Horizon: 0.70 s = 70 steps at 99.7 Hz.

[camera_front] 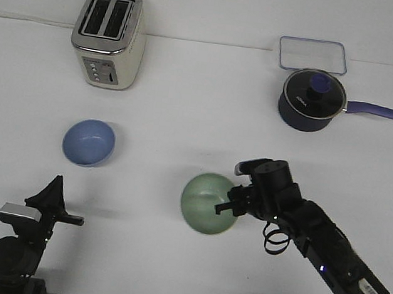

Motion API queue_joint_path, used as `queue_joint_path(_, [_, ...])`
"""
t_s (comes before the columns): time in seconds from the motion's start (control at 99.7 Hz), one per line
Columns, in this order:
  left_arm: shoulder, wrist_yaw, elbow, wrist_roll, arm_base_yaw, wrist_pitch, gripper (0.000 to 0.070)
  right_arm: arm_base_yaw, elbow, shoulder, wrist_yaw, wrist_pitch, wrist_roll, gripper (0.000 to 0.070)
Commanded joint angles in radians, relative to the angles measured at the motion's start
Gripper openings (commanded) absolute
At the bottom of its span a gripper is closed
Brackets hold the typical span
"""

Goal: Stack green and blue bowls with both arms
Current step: 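Carry the green bowl toward the robot and set it down centrally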

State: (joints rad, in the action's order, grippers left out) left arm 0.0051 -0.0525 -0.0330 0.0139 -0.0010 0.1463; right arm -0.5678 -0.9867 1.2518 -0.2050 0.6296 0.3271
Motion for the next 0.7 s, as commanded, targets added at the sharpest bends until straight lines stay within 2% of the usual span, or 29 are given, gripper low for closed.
queue_joint_path(0.0, [-0.001,0.0,0.019,0.002,0.001,0.012,0.0015,-0.043,0.014,0.026,0.015,-0.031,0.053,0.0])
queue_joint_path(0.09, [-0.001,0.0,0.019,0.002,0.001,0.012,0.0015,-0.091,0.029,0.049,0.05,-0.056,0.063,0.0])
queue_joint_path(0.191, [-0.001,0.0,0.019,0.002,0.001,0.012,0.0015,-0.12,0.03,0.087,0.056,-0.072,0.063,0.0])
queue_joint_path(0.471, [-0.001,0.0,0.019,0.003,0.001,0.012,0.0015,-0.127,0.03,0.186,0.101,-0.079,0.042,0.0])
queue_joint_path(0.692, [-0.001,0.0,0.019,0.003,0.001,0.013,0.0015,-0.127,0.031,0.219,0.098,-0.087,0.022,0.0])
